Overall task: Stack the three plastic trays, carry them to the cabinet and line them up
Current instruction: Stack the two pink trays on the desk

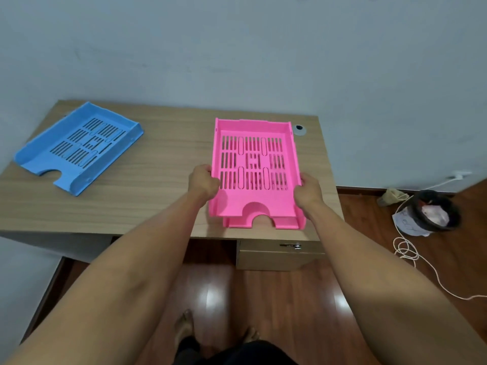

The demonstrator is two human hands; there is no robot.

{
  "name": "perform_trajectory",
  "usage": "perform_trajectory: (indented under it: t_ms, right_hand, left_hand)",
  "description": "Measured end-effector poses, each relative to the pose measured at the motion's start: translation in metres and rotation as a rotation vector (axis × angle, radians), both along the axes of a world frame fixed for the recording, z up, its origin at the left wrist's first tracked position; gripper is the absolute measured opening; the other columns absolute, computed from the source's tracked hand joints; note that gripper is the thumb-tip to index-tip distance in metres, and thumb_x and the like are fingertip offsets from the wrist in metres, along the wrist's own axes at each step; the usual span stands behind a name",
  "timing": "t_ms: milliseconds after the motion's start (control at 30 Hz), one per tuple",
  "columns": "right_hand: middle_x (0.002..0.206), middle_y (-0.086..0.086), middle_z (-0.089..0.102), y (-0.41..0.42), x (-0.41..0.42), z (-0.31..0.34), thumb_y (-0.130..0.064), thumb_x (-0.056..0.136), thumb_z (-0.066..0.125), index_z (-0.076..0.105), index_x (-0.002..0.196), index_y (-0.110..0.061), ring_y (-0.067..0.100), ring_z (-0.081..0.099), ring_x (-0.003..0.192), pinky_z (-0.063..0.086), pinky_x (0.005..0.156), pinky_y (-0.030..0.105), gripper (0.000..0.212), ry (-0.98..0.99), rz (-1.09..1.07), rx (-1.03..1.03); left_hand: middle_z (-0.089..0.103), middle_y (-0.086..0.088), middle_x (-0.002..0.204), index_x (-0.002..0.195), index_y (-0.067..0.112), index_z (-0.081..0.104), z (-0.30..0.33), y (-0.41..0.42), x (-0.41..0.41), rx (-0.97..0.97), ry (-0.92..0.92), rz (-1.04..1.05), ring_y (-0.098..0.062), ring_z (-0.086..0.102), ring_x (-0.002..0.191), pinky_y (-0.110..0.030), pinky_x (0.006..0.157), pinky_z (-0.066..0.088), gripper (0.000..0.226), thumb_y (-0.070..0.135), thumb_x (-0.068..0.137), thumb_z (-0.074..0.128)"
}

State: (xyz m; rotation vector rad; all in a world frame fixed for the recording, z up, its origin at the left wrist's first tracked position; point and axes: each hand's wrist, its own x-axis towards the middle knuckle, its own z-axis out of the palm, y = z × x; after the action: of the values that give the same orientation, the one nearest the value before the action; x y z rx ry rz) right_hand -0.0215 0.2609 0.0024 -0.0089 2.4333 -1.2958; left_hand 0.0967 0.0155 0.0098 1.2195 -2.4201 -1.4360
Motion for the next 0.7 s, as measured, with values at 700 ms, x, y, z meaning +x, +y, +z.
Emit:
perform_trajectory:
  t_ms: [700]
  right_hand:
    - [0.097, -0.005, 0.070, 0.035, -0.022, -0.029, -0.009, 0.108, 0.046, 0.065, 0.123, -0.022, 0.014, 0.070, 0.087, 0.057, 0.063, 0.027, 0.027, -0.095, 0.014, -0.070]
  left_hand:
    - [0.070, -0.012, 0.122, 0.123, 0.008, 0.062, -0.028, 0.032, -0.023, 0.090, -0.035, 0.031, -0.029, 0.067, 0.099, -0.045, 0.088, 0.060, 0.028, 0.003, 0.097, 0.054]
